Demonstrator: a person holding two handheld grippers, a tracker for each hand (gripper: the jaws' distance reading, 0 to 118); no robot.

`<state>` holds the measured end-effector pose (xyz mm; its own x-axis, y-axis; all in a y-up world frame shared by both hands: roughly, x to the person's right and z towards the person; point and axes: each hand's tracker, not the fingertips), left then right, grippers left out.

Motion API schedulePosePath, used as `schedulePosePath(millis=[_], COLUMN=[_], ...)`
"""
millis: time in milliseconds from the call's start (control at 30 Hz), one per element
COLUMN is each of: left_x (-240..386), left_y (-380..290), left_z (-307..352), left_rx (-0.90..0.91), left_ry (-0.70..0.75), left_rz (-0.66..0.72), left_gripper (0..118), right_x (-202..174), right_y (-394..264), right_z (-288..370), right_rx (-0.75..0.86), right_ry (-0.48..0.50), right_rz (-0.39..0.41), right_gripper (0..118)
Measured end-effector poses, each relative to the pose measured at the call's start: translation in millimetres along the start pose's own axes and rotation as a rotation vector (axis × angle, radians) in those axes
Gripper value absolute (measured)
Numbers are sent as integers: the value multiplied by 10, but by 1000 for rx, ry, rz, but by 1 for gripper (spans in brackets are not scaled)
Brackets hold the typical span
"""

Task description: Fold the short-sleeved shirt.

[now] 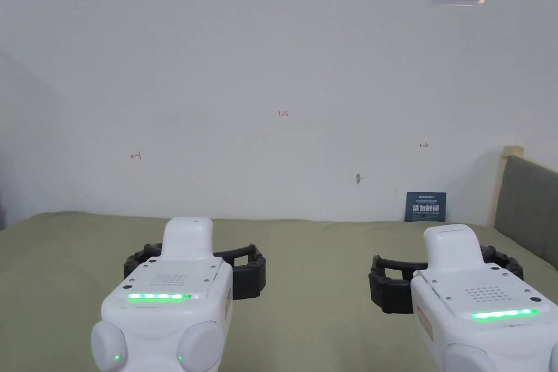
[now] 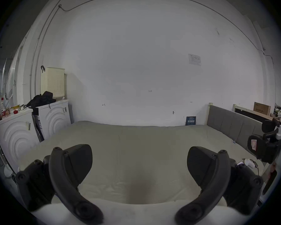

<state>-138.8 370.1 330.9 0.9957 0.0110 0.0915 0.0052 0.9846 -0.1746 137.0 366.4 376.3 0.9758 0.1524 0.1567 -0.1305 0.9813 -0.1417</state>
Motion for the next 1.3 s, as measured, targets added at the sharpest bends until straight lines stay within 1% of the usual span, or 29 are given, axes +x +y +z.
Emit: schedulePosePath(millis=[100, 300, 367, 433, 567, 767, 867, 967, 1133, 1300], left_x=[-12, -40, -38, -34, -21, -30, -13, -7, -27, -31], left_y=[15, 26, 27, 24, 17, 15, 19, 20, 27, 27], left_z=[5, 9, 8, 8, 21, 11, -3, 4, 31, 25], left_rx=[0, 3, 4, 0, 0, -10, -12, -13, -14, -19], left_ry=[-4, 3, 5, 4, 1, -5, -2, -9, -5, -3], left_rz=[3, 11, 10, 7, 7, 22, 8, 7, 19, 14], left_gripper=[118, 118, 118, 118, 118, 118, 118, 118, 118, 118], right_x=[33, 26, 10, -17, -23, -11, 42, 56, 43, -11], right_y=[10, 14, 10, 0, -14, -10, 10, 29, 36, 33], right_z=[16, 35, 36, 28, 20, 25, 23, 29, 35, 56], right_rx=[5, 7, 2, 3, -7, -13, -12, -5, 3, 9], right_ry=[19, 35, 18, -4, 7, -1, 21, 23, 22, 17], right_rz=[-30, -13, -20, -10, -3, -32, -70, -81, -75, -46], right_gripper=[118, 118, 118, 118, 118, 118, 118, 118, 118, 118])
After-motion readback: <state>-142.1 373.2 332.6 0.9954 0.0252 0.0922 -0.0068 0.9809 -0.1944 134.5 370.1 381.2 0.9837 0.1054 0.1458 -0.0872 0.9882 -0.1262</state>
